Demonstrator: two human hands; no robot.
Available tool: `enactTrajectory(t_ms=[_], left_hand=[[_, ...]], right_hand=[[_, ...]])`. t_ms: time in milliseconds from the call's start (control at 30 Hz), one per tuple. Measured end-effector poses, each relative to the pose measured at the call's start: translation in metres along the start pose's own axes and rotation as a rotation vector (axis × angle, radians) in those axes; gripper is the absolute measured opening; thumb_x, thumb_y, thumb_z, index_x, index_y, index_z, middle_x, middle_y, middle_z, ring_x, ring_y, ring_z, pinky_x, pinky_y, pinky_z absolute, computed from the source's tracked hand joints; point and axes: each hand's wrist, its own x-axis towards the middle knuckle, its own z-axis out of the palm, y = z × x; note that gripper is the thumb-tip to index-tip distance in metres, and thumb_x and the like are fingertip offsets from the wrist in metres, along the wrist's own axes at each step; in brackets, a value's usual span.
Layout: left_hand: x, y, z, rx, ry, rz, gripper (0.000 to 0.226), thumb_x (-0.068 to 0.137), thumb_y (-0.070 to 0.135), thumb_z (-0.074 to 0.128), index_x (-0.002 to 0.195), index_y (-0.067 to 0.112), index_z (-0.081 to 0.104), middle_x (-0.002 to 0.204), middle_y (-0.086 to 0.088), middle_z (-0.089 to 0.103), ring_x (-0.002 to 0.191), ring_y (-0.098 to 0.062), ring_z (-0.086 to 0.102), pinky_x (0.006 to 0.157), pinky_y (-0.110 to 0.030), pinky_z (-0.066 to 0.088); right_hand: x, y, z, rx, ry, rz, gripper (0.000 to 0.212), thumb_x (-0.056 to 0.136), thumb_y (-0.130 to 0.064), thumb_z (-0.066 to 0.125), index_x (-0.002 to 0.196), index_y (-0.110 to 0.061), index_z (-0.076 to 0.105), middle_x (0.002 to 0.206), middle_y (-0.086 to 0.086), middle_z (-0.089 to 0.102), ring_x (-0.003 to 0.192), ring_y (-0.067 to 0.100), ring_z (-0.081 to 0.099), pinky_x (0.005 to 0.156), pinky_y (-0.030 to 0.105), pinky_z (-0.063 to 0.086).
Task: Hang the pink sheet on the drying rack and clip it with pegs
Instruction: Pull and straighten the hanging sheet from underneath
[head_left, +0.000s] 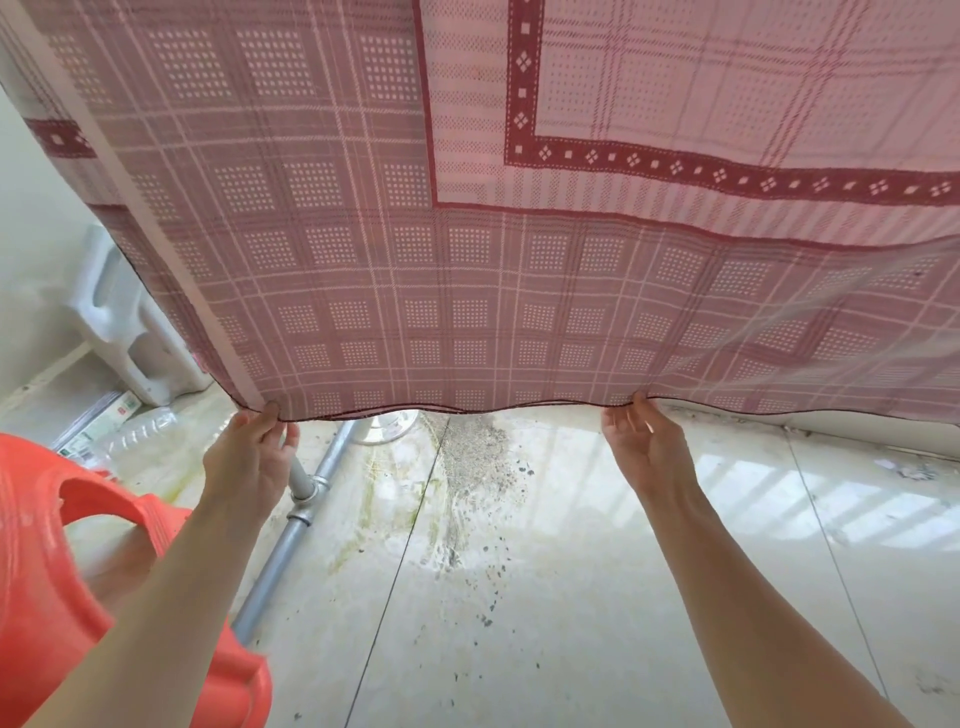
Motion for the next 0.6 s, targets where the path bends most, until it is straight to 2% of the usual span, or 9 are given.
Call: enactTrajectory(t_ms=[67, 133, 200, 233, 300, 400, 433, 500, 600], left_hand=[[-0.003, -0.01, 0.008, -0.107, -0.027, -0.064, 0.02, 0.094, 0.006, 0.044, 0.083, 0.023, 0.046, 0.1, 0.009, 0.059, 0.098, -0.005, 0.056, 0.089, -0.031, 0.039], [-0.008, -0.023, 0.023, -0.166, -0.073, -0.115, 0.009, 0.094, 0.021, 0.05, 0.102, 0.024, 0.051, 0.113, 0.008, 0.057, 0.105, -0.009, 0.055, 0.099, -0.037, 0.036], [-0.017, -0.042, 0.04, -0.166, -0.168, -0.183, 0.042, 0.092, 0.038, 0.051, 0.127, 0.018, 0.04, 0.123, 0.004, 0.053, 0.108, -0.014, 0.056, 0.104, -0.042, 0.034], [-0.022, -0.052, 0.05, -0.144, -0.225, -0.226, 0.052, 0.09, 0.042, 0.05, 0.133, 0.017, 0.033, 0.125, 0.002, 0.052, 0.112, -0.018, 0.055, 0.105, -0.044, 0.034], [-0.038, -0.074, 0.076, -0.033, -0.379, -0.319, 0.063, 0.085, 0.046, 0.051, 0.135, 0.016, 0.028, 0.124, -0.001, 0.053, 0.121, -0.023, 0.048, 0.104, -0.044, 0.034], [-0.073, -0.107, 0.118, 0.113, -0.551, -0.462, 0.089, 0.066, 0.048, 0.07, 0.137, 0.013, 0.029, 0.127, -0.006, 0.049, 0.124, -0.025, 0.042, 0.104, -0.046, 0.033], [-0.088, -0.117, 0.132, 0.13, -0.58, -0.499, 0.084, 0.065, 0.044, 0.073, 0.133, 0.013, 0.034, 0.131, -0.009, 0.048, 0.121, -0.026, 0.044, 0.105, -0.047, 0.034], [-0.11, -0.14, 0.153, 0.137, -0.593, -0.521, 0.049, 0.081, 0.029, 0.064, 0.123, 0.012, 0.046, 0.135, -0.014, 0.049, 0.121, -0.024, 0.05, 0.104, -0.048, 0.038], [-0.132, -0.162, 0.173, 0.126, -0.592, -0.485, 0.017, 0.085, 0.018, 0.062, 0.099, 0.012, 0.054, 0.116, -0.008, 0.063, 0.116, -0.021, 0.056, 0.102, -0.041, 0.042]], right_hand=[[-0.002, -0.001, -0.002, -0.017, 0.023, 0.002, 0.015, 0.091, 0.005, 0.046, 0.093, -0.007, 0.056, 0.097, 0.005, 0.061, 0.095, 0.016, 0.059, 0.08, 0.029, 0.05], [-0.005, -0.001, -0.003, -0.036, 0.036, 0.008, 0.015, 0.091, 0.005, 0.047, 0.09, -0.006, 0.057, 0.093, 0.006, 0.062, 0.092, 0.017, 0.06, 0.08, 0.029, 0.05], [-0.01, -0.002, -0.005, -0.049, 0.045, 0.021, 0.016, 0.09, 0.006, 0.048, 0.086, -0.006, 0.058, 0.089, 0.006, 0.064, 0.089, 0.018, 0.061, 0.08, 0.029, 0.05], [-0.013, -0.004, -0.007, -0.059, 0.049, 0.032, 0.016, 0.089, 0.006, 0.048, 0.084, -0.006, 0.058, 0.086, 0.006, 0.065, 0.088, 0.018, 0.061, 0.08, 0.029, 0.05], [-0.019, -0.007, -0.01, -0.092, 0.052, 0.057, 0.016, 0.089, 0.006, 0.049, 0.081, -0.005, 0.058, 0.078, 0.006, 0.069, 0.085, 0.019, 0.062, 0.079, 0.03, 0.05], [-0.027, -0.013, -0.016, -0.161, 0.05, 0.073, 0.018, 0.088, 0.006, 0.05, 0.077, -0.006, 0.057, 0.079, 0.007, 0.067, 0.082, 0.018, 0.062, 0.078, 0.029, 0.05], [-0.029, -0.015, -0.017, -0.186, 0.05, 0.067, 0.02, 0.088, 0.006, 0.05, 0.074, -0.007, 0.056, 0.079, 0.006, 0.065, 0.081, 0.017, 0.061, 0.077, 0.029, 0.049], [-0.032, -0.019, -0.018, -0.226, 0.038, 0.055, 0.023, 0.088, 0.006, 0.049, 0.071, -0.009, 0.055, 0.077, 0.004, 0.064, 0.077, 0.015, 0.063, 0.075, 0.028, 0.049], [-0.035, -0.027, -0.02, -0.248, -0.009, 0.048, 0.021, 0.087, 0.007, 0.049, 0.074, -0.009, 0.055, 0.079, 0.004, 0.065, 0.079, 0.015, 0.065, 0.077, 0.027, 0.05]])
